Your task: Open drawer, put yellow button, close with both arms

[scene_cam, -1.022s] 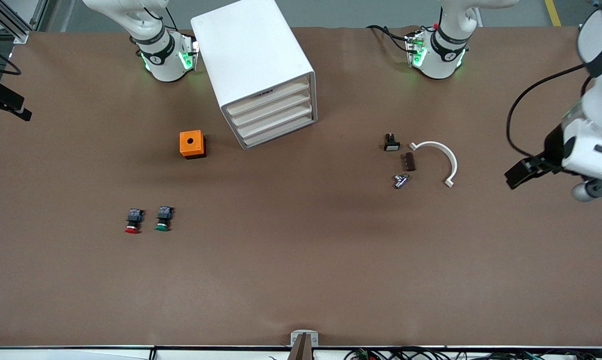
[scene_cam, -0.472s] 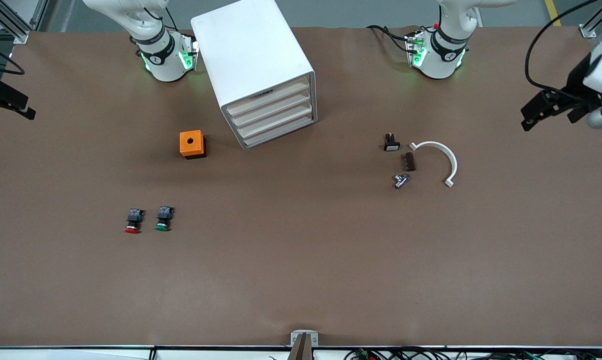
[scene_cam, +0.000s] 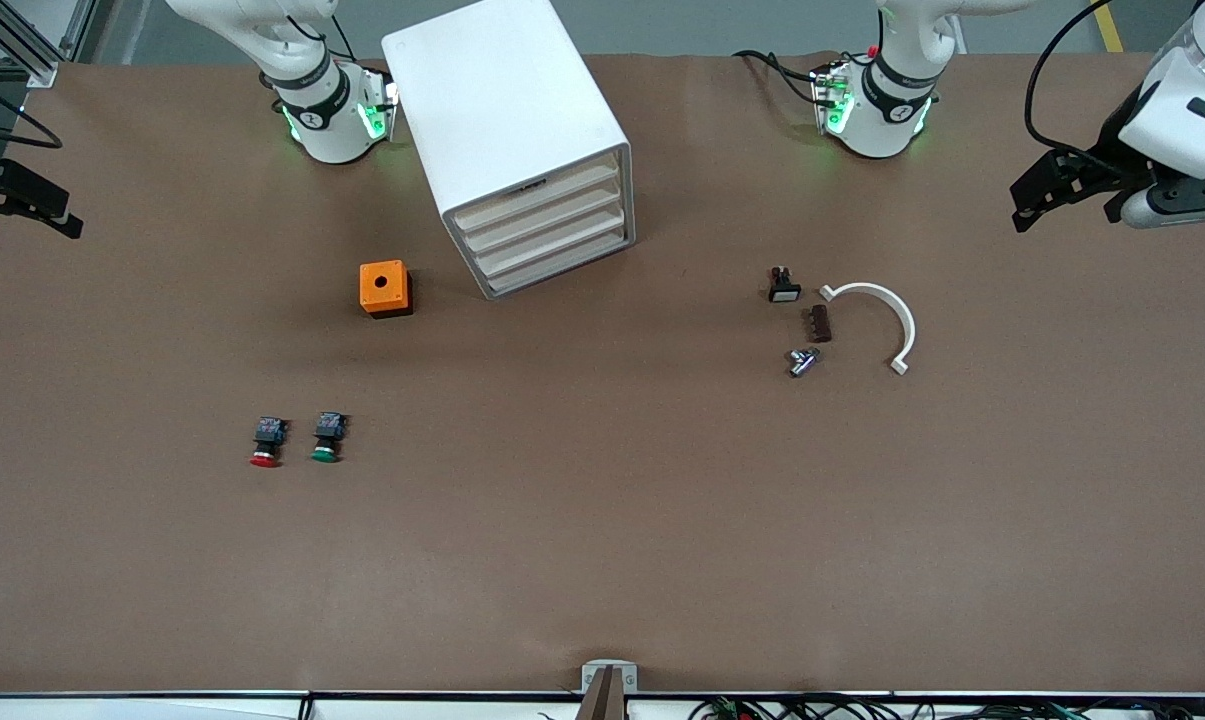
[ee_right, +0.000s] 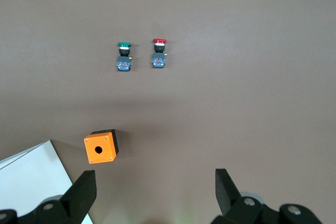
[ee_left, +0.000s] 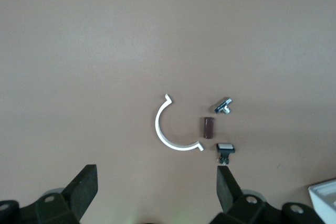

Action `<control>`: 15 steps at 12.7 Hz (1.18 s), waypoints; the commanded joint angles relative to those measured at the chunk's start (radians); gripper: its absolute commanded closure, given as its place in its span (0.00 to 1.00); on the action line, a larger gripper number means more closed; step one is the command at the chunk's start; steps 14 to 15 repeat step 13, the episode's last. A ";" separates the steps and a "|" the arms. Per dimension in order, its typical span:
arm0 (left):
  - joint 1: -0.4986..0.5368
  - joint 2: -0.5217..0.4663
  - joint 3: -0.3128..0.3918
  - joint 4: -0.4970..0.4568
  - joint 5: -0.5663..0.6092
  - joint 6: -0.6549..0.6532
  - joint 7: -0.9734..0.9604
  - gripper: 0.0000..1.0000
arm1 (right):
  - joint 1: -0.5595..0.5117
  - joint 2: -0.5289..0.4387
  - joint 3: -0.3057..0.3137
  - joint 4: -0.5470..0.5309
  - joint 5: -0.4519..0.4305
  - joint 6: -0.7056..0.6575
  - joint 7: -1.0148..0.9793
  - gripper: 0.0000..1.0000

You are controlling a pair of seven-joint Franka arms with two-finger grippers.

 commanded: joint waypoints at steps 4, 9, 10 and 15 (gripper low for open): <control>0.013 -0.013 0.004 0.011 -0.014 -0.059 0.052 0.00 | -0.021 -0.015 0.017 -0.007 0.002 0.004 -0.010 0.00; 0.014 0.004 0.005 0.062 -0.006 -0.093 0.052 0.00 | -0.019 -0.015 0.017 -0.007 0.002 0.007 -0.010 0.00; 0.014 0.007 0.005 0.068 -0.004 -0.093 0.048 0.00 | -0.021 -0.015 0.017 -0.007 0.002 0.007 -0.011 0.00; 0.013 0.015 0.004 0.071 -0.003 -0.093 0.044 0.00 | -0.019 -0.015 0.017 -0.007 0.002 0.007 -0.010 0.00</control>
